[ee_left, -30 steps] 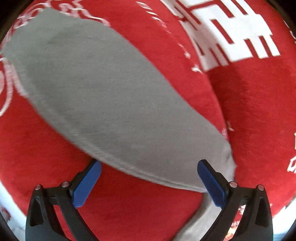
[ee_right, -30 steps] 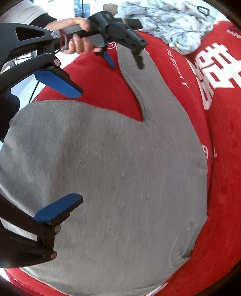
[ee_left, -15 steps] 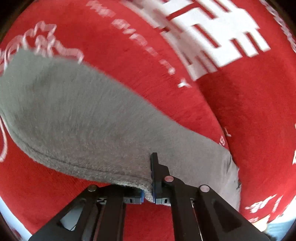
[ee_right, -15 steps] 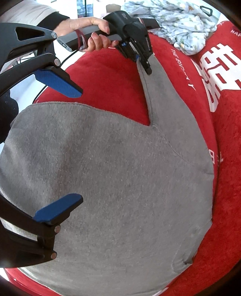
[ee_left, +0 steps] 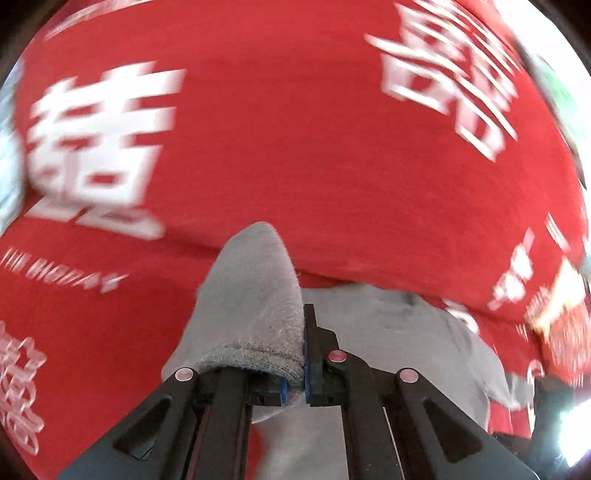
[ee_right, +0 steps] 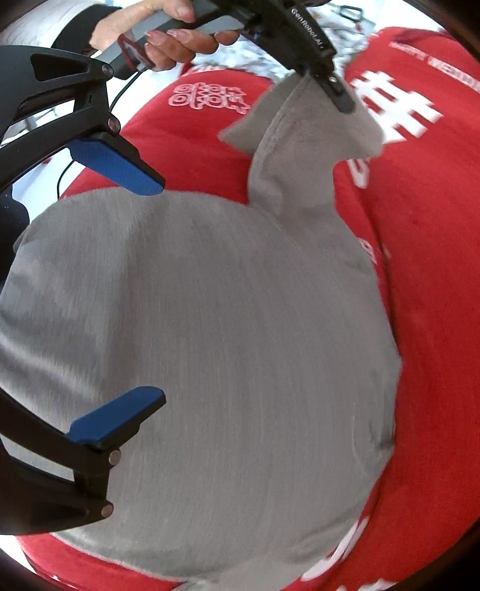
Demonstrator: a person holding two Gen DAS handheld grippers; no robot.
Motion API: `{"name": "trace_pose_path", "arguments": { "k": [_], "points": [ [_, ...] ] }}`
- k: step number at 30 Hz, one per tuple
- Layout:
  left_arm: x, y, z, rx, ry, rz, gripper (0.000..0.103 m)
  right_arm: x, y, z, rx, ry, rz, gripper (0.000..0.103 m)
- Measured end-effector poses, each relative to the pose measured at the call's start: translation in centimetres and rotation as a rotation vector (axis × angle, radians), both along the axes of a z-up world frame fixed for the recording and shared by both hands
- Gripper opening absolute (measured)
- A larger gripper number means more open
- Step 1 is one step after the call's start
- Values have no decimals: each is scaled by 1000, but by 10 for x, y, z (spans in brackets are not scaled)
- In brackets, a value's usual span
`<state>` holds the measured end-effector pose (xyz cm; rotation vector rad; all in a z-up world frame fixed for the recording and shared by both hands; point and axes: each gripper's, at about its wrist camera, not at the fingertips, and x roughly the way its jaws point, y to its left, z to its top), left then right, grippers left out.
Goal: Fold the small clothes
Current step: 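Fold the held sleeve and side across the sweater body, release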
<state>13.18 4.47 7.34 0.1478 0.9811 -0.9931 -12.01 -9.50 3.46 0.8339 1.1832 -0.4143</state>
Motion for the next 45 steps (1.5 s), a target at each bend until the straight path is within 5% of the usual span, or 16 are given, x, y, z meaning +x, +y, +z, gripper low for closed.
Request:
{"name": "trace_pose_path", "arguments": {
  "k": [4, 11, 15, 16, 22, 27, 33, 38, 41, 45],
  "points": [
    [-56, -68, -22, 62, 10, -147, 6, -40, -30, 3, -23, 4, -109, 103],
    [-122, -117, -105, 374, -4, -258, 9, -99, -66, -21, 1, 80, -252, 103],
    [-123, -101, -113, 419, -16, -216, 81, -107, -73, -30, 9, 108, -279, 103],
    [-123, -95, -107, 415, -38, -205, 86, -111, -78, -29, 4, 106, -278, 103],
    [-87, -30, -79, 425, -52, -48, 86, -61, -80, -7, -112, 53, -136, 103],
    [-31, 33, -95, 480, 86, 152, 86, 30, -47, 2, -254, 16, 151, 103],
    [-11, 49, -108, 435, 179, 204, 86, 104, 6, -23, -480, 142, 482, 103],
    [-4, 35, -136, 475, 197, 214, 86, 130, 19, -54, -649, 268, 613, 101],
    [-6, 30, -138, 488, 171, 212, 86, 135, 7, -52, -701, 264, 549, 51],
    [-10, 25, -139, 505, 148, 202, 86, 98, -64, -20, -466, 75, 63, 49]
  ]
}}
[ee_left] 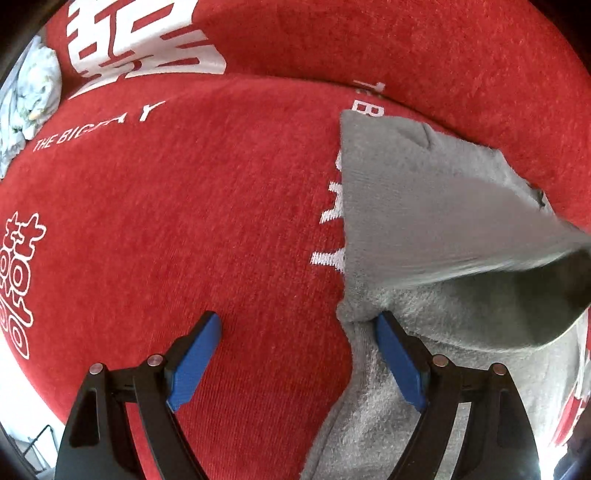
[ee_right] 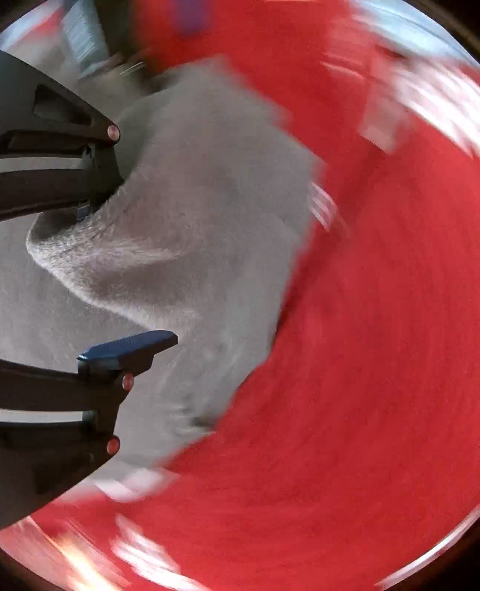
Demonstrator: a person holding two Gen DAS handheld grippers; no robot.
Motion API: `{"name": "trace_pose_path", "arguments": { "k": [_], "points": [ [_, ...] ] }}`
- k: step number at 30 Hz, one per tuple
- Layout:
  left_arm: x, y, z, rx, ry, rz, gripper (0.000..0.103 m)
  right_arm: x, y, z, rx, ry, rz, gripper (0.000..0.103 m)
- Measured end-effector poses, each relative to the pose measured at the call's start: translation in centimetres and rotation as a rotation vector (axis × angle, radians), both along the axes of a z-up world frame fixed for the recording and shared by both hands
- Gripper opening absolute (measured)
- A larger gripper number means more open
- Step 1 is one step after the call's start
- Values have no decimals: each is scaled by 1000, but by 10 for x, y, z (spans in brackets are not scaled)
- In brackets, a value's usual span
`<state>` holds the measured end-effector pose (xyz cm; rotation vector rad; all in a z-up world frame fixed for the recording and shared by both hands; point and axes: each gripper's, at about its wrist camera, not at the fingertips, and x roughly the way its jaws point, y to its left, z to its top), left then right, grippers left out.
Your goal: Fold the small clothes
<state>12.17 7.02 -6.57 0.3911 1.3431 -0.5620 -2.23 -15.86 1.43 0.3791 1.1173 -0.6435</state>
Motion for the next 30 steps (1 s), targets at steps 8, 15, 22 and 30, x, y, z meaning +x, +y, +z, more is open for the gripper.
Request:
{"name": "trace_pose_path", "arguments": {
  "k": [8, 15, 22, 30],
  "points": [
    [3, -9, 0, 26, -21, -50, 86, -170, -97, -47, 592, -435, -784, 62],
    [5, -6, 20, -5, 16, -103, 86, -213, -114, -50, 643, -507, -870, 69],
    [25, -17, 44, -49, -2, -132, 86, -230, -124, -49, 668, -476, -907, 69],
    [87, -92, -2, -33, 95, -151, 86, -211, -123, -56, 641, -443, -855, 69]
  ]
}}
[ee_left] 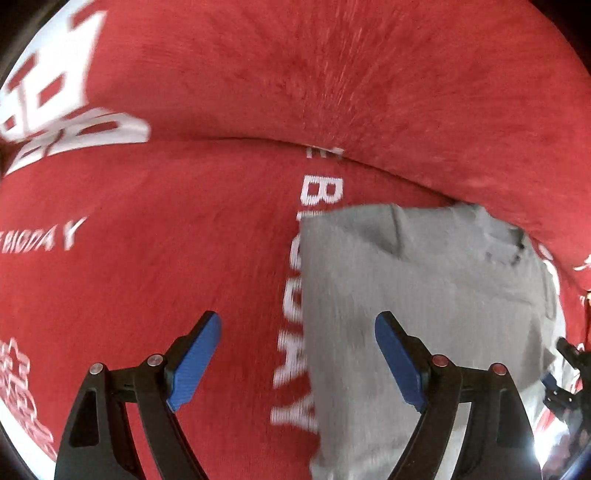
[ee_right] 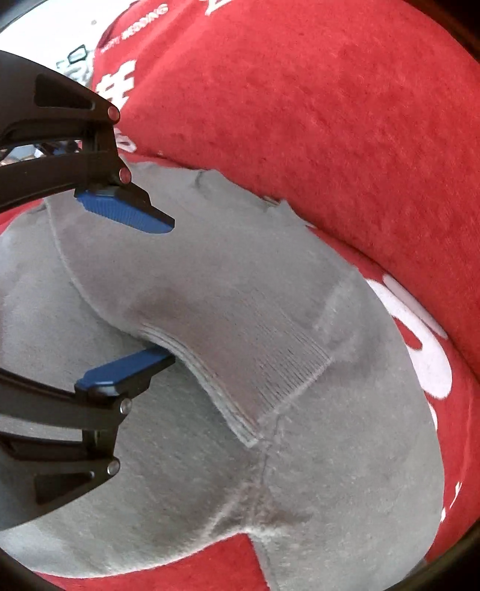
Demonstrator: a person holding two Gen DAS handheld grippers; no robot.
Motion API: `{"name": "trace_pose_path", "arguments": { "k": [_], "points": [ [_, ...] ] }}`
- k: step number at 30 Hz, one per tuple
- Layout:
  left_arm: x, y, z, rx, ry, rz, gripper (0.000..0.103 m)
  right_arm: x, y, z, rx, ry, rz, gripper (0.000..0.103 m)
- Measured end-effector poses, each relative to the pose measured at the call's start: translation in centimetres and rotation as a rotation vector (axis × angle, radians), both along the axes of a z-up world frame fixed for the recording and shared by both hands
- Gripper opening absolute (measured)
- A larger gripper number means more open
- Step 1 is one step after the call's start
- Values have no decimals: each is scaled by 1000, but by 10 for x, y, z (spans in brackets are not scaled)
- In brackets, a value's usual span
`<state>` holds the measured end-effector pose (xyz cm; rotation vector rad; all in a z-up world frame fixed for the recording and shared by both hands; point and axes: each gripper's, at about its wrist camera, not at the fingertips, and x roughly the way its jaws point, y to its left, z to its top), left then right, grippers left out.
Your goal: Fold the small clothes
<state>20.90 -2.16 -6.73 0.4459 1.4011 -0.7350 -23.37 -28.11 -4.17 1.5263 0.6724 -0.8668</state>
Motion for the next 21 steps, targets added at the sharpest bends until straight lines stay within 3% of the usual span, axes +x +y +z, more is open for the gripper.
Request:
{"name": "trace_pose_path", "arguments": {
  "k": [3, 4, 5, 6, 7, 8, 9, 12, 14, 20, 21],
  "points": [
    [9, -12, -10, 11, 22, 11, 86, -4, -3, 4, -29, 27, 19, 69],
    [10, -14, -12, 11, 33, 17, 76, -5, -7, 4, -32, 38, 20, 69],
    [11, -15, -14, 1, 56, 19, 63, -7, -7, 4, -26, 41, 18, 69],
    [10, -16, -11, -15, 57, 14, 41, -8, -5, 4, -21, 38, 16, 63],
    [9, -17, -8, -31, 59, 5, 11, -8, -7, 4, -13, 59, 24, 51],
    [8, -18, -5, -48, 77, -6, 11, -4, -9, 4, -8, 77, 54, 14],
    [8, -17, 0, -57, 59, -10, 11, 8, -12, 2, -17, 69, 82, 8],
    [9, -10, 4, -81, 41, -30, 11, 23, -15, 24, -103, 0, 172, 8],
    [12, -7, -2, -71, 52, -27, 11, 29, -19, 33, -163, 12, 211, 8],
    [13, -5, -5, -73, 46, -5, 13, -11, -26, -5, -70, 168, 145, 8],
    [13, -1, -3, -70, 35, -4, 13, -20, -23, -5, -76, 133, 113, 10]
  ]
}}
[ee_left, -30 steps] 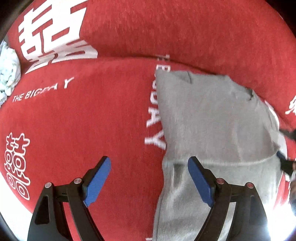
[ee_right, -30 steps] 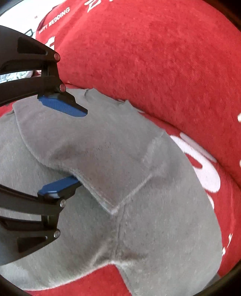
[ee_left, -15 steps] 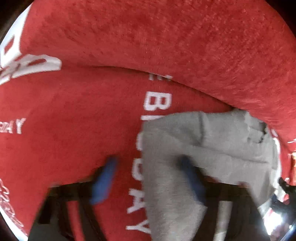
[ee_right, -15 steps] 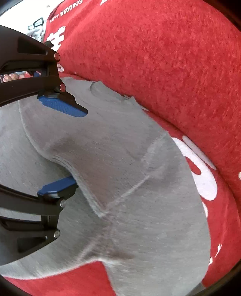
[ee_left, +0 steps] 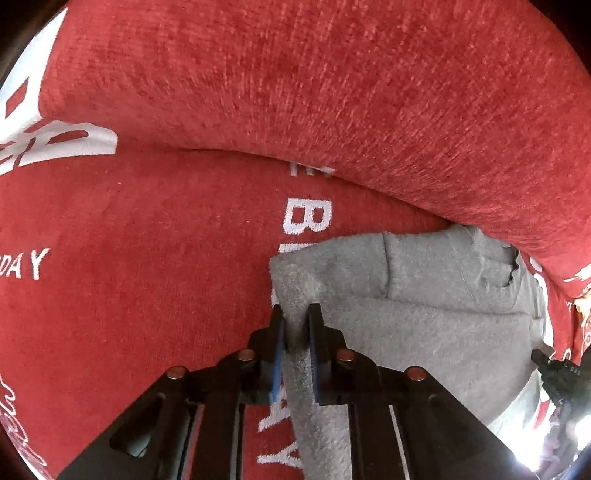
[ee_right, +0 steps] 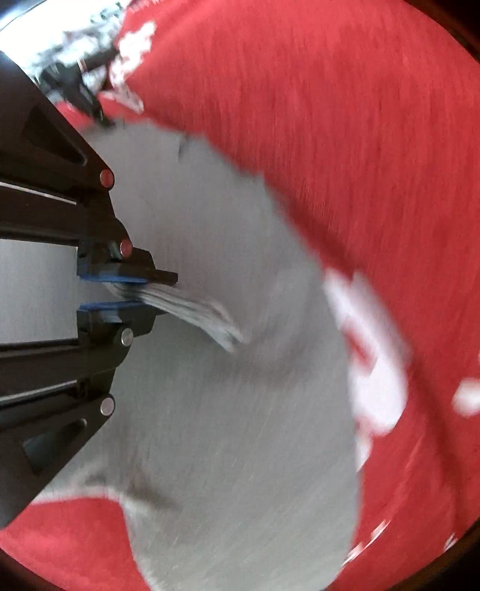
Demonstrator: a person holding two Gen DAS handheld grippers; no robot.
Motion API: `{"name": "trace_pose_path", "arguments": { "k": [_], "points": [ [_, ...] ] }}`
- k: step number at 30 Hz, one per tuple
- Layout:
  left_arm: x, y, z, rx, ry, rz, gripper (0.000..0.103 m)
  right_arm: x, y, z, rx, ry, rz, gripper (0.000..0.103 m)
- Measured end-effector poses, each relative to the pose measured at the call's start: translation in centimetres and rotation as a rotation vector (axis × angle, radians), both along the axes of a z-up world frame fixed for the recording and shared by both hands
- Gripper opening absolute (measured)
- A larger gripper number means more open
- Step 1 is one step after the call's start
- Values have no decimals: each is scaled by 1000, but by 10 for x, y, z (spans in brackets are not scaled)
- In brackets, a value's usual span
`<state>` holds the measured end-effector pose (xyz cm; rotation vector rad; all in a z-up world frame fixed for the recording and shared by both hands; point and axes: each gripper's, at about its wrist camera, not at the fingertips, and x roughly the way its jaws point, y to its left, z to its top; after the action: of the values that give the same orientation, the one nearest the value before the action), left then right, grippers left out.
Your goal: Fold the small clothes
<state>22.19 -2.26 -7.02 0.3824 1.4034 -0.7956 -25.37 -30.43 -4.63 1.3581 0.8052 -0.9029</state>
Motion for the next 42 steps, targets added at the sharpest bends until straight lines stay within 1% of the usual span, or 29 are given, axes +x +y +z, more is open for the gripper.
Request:
{"name": "trace_pose_path", "arguments": {
  "k": [1, 2, 3, 4, 5, 7, 9, 11, 13, 15, 18, 19, 20, 21, 23, 25, 27, 29, 31, 33, 34, 36, 37, 39, 40, 41, 42],
  "points": [
    [1, 3, 7, 5, -17, 0, 13, -4, 3, 3, -3, 19, -15, 13],
    [2, 6, 11, 15, -36, -2, 13, -5, 6, 7, -10, 40, -28, 22],
    [2, 9, 17, 30, -58, -4, 13, -5, 11, 11, -3, 42, -36, 35],
    [1, 11, 22, 45, -75, -4, 13, -4, 16, 14, 12, 21, -42, 41],
    [1, 16, 29, 59, -96, -6, 13, 1, 25, 18, 32, -36, -31, 43],
    [-1, 25, 38, 63, -108, -3, 13, 25, 46, 21, 78, -144, 44, 43],
    [-3, 40, 46, 71, -121, 16, 13, 59, 75, 20, 154, -247, 147, 43],
    [-1, 59, 53, 81, -144, 38, 13, 109, 116, 9, 258, -344, 254, 43],
    [-5, 74, 57, 86, -143, 63, 13, 144, 144, -3, 318, -388, 302, 43],
    [-8, 90, 58, 94, -134, 75, 13, 177, 169, -18, 368, -422, 300, 43],
    [-12, 107, 58, 112, -138, 76, 13, 199, 176, -32, 383, -433, 230, 43],
    [-15, 102, 53, 115, -137, 76, 13, 204, 176, -34, 372, -429, 217, 43],
    [-12, 106, 52, 115, -135, 77, 13, 214, 176, -39, 354, -419, 209, 43],
    [-13, 112, 52, 114, -135, 78, 13, 220, 174, -39, 344, -411, 218, 32],
    [-15, 120, 52, 111, -138, 77, 13, 234, 176, -38, 337, -404, 264, 6],
    [-17, 120, 48, 112, -148, 66, 13, 237, 185, -36, 323, -377, 310, 6],
    [-22, 118, 45, 120, -144, 52, 13, 243, 193, -43, 329, -350, 332, 6],
    [-27, 114, 43, 115, -130, 40, 13, 246, 196, -47, 336, -358, 334, 6],
    [-34, 108, 45, 102, -131, 22, 13, 240, 192, -42, 360, -348, 354, 10],
    [-43, 98, 48, 89, -131, -1, 13, 230, 184, -29, 341, -323, 391, 20],
    [-47, 93, 49, 81, -127, -12, 13, 217, 178, -19, 307, -318, 401, 21],
    [-56, 81, 52, 61, -120, -39, 13, 187, 159, 2, 205, -260, 391, 21],
    [-61, 75, 53, 51, -120, -51, 13, 171, 147, 10, 152, -221, 369, 22],
    [-71, 60, 53, 37, -124, -87, 13, 129, 114, 23, 35, -97, 288, 22],
    [-76, 54, 51, 38, -125, -103, 13, 116, 104, 26, 6, -63, 257, 22],
    [-83, 46, 45, 48, -125, -121, 13, 97, 90, 29, -26, -16, 211, 24],
    [-86, 43, 40, 58, -124, -128, 13, 80, 77, 30, -50, 28, 164, 32]
  ]
}}
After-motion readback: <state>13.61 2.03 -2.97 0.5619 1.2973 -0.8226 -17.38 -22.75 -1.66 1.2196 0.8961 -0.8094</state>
